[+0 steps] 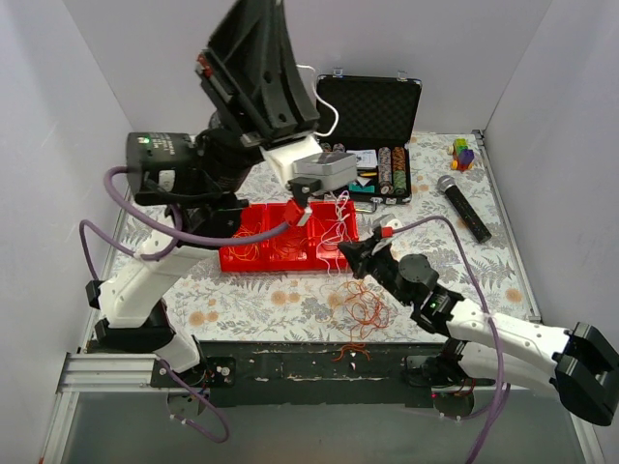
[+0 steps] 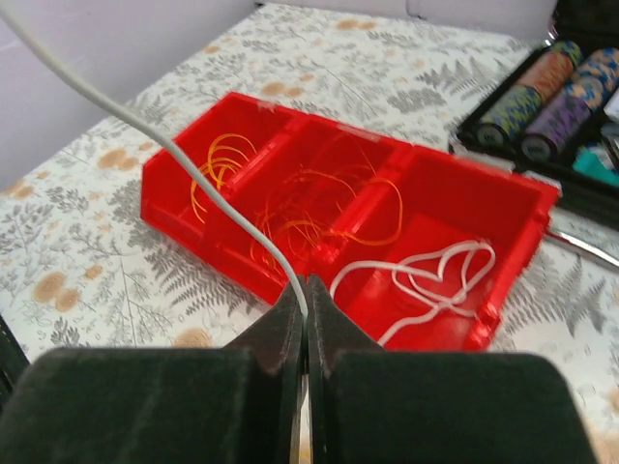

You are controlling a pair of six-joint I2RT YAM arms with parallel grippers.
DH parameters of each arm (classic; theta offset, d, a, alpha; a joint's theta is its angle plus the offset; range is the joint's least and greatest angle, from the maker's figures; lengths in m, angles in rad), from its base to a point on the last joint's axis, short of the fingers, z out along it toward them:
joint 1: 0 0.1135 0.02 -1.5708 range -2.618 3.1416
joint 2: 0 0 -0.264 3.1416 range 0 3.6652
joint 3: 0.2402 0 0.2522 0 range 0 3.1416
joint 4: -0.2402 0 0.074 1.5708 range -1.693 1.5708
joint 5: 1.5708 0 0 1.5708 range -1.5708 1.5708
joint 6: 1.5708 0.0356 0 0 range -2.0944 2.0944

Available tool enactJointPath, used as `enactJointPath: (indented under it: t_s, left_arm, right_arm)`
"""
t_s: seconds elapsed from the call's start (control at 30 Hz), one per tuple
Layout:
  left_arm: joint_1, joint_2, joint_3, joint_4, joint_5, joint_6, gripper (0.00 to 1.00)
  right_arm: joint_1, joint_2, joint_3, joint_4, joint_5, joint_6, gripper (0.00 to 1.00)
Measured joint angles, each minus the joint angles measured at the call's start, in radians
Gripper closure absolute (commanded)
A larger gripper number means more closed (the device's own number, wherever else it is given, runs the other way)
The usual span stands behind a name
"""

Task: Untangle the cables

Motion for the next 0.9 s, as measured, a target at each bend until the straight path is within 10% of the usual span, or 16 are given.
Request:
enactJointPath:
  t_s: [0.63, 0.9]
  left_arm:
    - [0.000, -0.222, 0.130, -0.068, -0.083, 0.248, 1.00]
    - [0.000, -0.517, -0.372, -0.021, -0.195, 0.215, 1.00]
  right_arm:
    - [-0.097, -0.306, -0.097, -0.380, 0.203, 0.182, 0.99]
    - [-0.114, -0.213, 0.101, -0.372, 0.072, 0.171, 0.99]
